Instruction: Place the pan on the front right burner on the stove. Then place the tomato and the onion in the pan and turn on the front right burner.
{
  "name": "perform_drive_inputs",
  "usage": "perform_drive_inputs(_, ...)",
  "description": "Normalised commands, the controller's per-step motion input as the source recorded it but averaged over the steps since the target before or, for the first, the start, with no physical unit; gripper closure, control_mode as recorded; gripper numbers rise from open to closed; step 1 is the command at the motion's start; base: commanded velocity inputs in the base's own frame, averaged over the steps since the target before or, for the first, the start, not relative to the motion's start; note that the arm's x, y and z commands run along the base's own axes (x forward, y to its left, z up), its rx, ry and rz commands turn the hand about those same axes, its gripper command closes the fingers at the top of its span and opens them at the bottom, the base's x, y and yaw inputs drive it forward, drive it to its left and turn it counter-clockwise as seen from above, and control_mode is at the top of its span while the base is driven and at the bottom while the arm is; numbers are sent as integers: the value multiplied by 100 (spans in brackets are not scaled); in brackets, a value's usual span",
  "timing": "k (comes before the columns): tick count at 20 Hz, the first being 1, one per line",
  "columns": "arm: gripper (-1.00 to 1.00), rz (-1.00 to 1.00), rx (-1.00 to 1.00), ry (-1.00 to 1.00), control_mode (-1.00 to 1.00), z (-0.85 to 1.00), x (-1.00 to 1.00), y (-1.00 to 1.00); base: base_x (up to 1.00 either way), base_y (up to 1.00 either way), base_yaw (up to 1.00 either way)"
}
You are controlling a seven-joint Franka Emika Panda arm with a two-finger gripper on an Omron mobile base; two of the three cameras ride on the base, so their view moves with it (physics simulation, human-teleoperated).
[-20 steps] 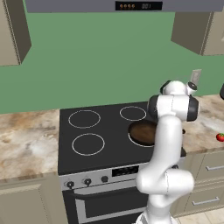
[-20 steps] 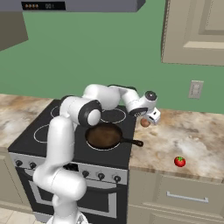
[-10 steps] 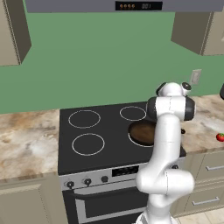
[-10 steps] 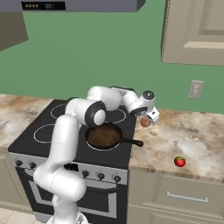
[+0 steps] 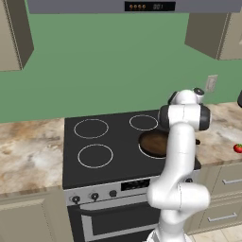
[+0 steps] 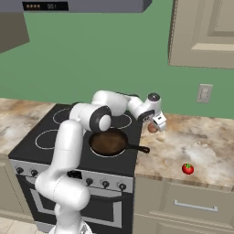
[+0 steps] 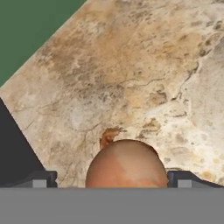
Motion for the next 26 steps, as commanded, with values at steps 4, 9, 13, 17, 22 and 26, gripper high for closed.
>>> perform_drive_inputs(4, -100, -7, 8, 14, -100, -2, -15, 0, 0, 0, 0)
perform_drive_inputs(9, -100, -5, 11, 17, -100, -15, -19, 0, 0, 0, 0)
perform_drive_inputs(13, -100, -5, 2, 7, -100, -25, 0, -4, 0, 0, 0)
perform_drive_inputs(17, 100, -3, 0, 0, -100, -23, 18, 0, 0, 0, 0)
perform_drive_inputs(22, 100, -3, 0, 0, -100, -21, 7, 0, 0, 0, 0)
perform_drive_inputs(26, 100, -2, 0, 0, -100, -6, -2, 0, 0, 0, 0)
